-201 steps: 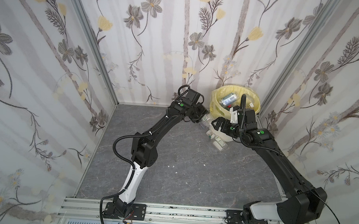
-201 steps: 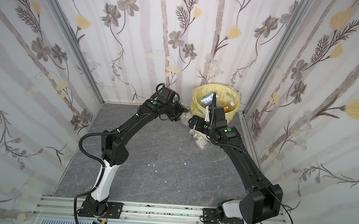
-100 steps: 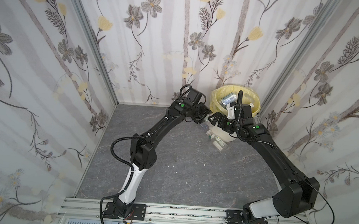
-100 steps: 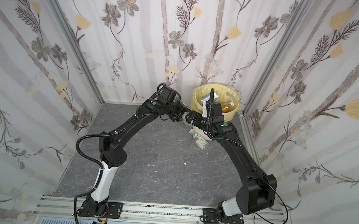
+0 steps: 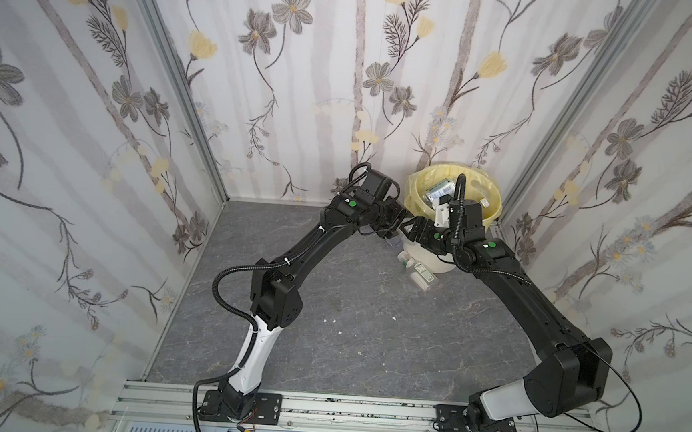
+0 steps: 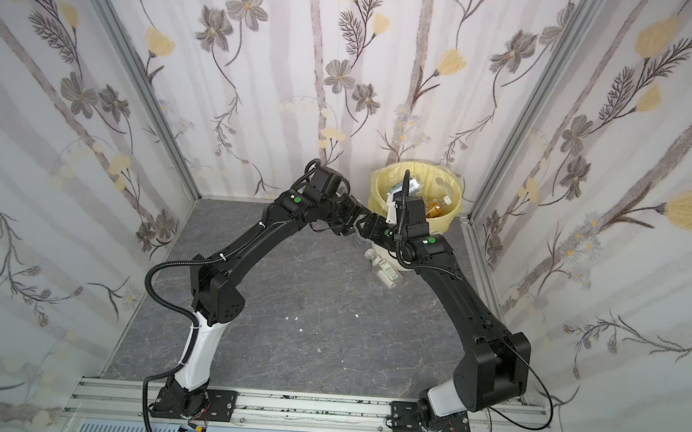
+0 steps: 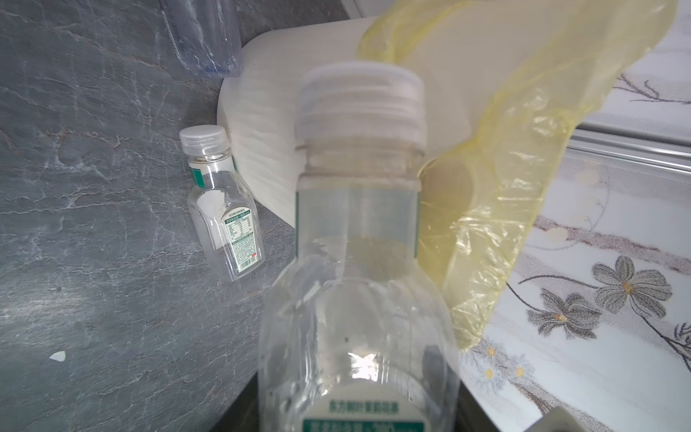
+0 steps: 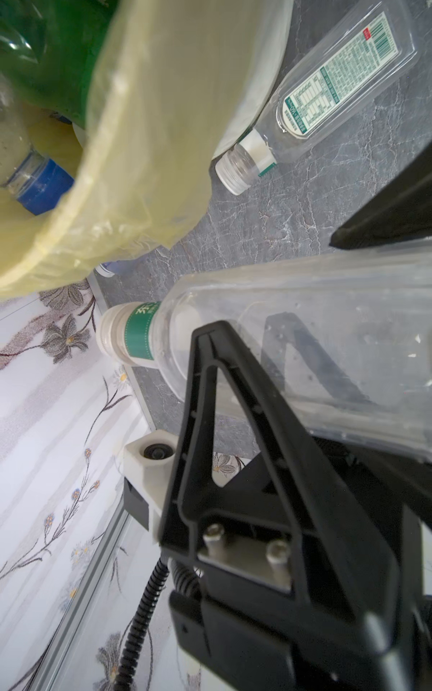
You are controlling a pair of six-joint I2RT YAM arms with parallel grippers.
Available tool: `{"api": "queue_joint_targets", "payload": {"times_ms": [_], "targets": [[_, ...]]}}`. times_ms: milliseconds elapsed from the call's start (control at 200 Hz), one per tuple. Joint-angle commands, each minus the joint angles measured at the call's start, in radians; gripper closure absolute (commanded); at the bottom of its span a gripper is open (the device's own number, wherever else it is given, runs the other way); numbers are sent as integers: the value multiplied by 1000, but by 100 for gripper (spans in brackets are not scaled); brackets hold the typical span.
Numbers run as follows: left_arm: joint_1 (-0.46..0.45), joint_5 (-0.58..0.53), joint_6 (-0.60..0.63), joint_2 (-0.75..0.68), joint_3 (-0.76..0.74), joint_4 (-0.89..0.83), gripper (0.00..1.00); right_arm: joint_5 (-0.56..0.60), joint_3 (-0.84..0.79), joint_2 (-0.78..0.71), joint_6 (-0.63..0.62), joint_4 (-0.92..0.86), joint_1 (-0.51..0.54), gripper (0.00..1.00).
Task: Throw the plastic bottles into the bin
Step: 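Grip the small bottle's white cap with the right gripper while the left holds it, then carry the small bottle over the bin with the right gripper while the left opens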
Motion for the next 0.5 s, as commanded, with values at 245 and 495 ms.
{"api": "queue_joint_targets", "payload": {"times_ms": [245,495], "targets": [[52,-16,-5,-40,42,32,12,0,4,-16,8,-1,-12,55],[121,-32,71,-64,156,33,0,1,175,-47,-19,-135,-91,56]]}}
